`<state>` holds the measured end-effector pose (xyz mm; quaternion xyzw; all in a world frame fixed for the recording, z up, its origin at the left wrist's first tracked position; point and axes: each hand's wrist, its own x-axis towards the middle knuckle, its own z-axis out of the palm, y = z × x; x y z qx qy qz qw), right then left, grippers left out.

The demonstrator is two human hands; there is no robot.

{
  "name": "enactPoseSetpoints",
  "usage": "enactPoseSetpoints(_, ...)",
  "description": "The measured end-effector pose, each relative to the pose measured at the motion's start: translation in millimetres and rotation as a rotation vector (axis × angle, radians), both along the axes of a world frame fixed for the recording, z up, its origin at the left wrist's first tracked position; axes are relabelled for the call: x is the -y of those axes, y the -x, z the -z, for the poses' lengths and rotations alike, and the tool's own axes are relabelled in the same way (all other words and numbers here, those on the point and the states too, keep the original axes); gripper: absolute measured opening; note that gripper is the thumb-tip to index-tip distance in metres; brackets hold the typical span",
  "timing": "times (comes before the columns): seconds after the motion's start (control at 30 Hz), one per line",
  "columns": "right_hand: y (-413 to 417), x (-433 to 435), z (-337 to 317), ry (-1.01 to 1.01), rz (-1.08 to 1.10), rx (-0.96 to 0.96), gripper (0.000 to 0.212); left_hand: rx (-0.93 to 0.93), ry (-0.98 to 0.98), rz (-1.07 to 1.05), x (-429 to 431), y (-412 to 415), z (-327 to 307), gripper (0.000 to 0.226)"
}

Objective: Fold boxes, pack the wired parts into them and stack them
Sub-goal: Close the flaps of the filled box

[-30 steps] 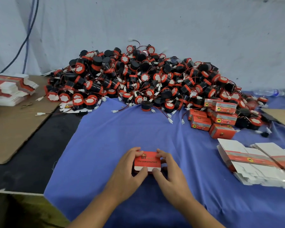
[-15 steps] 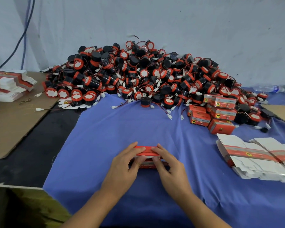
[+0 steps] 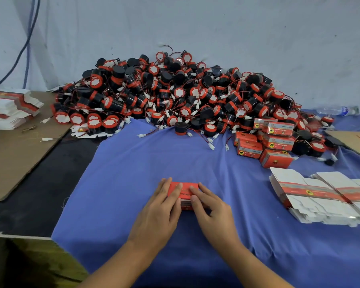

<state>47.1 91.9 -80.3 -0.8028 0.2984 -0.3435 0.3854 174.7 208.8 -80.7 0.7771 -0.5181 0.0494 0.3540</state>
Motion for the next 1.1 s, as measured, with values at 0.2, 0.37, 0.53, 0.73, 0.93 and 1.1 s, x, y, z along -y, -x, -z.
enactPoseSetpoints(0.2, -3.1, 0.7, -0.9, -0.052, -0.005, -0.002, 0.025, 0.253, -0.1, 0.007, -1.4, 1.9, -5.4, 0.046)
enactPoseSetpoints(0.37, -0.9, -3.4, -6.8, -0.178, 0.033, 0.059, 0.031, -0.053, -0.097, 0.026, -3.8, -4.4, 3.6, 0.055)
enactPoseSetpoints(0.53, 0.1, -2.4, -4.0, -0.073, 0.11, 0.02, 0.014, -0.191, -0.074, 0.08, -2.3, -11.8, 2.3, 0.055)
enactPoseSetpoints(0.73, -1.4, -6.4, -7.4, 0.036, 0.094, 0.006, 0.011, -0.522, 0.157, -0.06, 0.2, -19.1, -5.4, 0.049)
enactPoseSetpoints(0.93, -2.6, -6.5, -13.7, -0.071, 0.131, 0.109, 0.038, -0.65, 0.213, -0.064, 28.1, -7.4, -27.5, 0.041)
enactPoseSetpoints(1.1, -17.7, 45.8, -47.3, -0.48, 0.413, 0.356, 0.048, -0.648, 0.13, 0.128, 109.3, 13.5, -58.9, 0.049)
